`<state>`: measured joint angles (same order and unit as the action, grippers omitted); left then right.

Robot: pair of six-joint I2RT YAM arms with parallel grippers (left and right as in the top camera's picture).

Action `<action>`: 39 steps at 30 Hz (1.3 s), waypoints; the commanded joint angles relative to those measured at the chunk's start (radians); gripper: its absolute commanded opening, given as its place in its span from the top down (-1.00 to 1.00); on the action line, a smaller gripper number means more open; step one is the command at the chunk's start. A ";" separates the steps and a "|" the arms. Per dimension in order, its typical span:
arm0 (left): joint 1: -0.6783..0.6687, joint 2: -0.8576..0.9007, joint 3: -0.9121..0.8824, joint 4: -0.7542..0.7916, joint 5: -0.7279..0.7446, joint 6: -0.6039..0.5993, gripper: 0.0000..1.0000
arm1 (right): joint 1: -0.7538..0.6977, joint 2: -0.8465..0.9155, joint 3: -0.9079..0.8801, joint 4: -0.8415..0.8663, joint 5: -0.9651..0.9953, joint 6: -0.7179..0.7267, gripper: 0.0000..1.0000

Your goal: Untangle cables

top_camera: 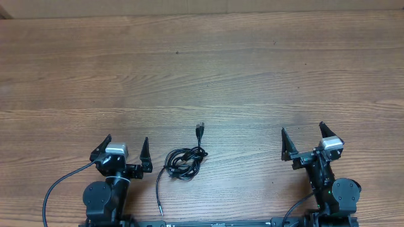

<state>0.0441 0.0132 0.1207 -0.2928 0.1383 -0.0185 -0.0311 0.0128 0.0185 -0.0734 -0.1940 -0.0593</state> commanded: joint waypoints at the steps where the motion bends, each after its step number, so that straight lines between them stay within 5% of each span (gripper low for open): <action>1: 0.008 -0.004 0.035 -0.002 0.008 0.012 -0.99 | -0.003 -0.010 -0.010 0.004 0.010 0.003 -1.00; 13: 0.008 0.194 0.168 -0.097 0.011 0.012 -1.00 | -0.003 -0.010 -0.010 0.004 0.010 0.003 -1.00; 28: 0.008 0.775 0.554 -0.325 0.100 0.029 -1.00 | -0.003 -0.010 -0.010 0.004 0.010 0.003 -1.00; 39: -0.019 0.950 0.777 -0.603 0.273 0.213 -1.00 | -0.003 -0.010 -0.010 0.004 0.010 0.003 -1.00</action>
<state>0.0456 0.9424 0.8394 -0.8383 0.3256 0.0761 -0.0311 0.0120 0.0185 -0.0731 -0.1944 -0.0593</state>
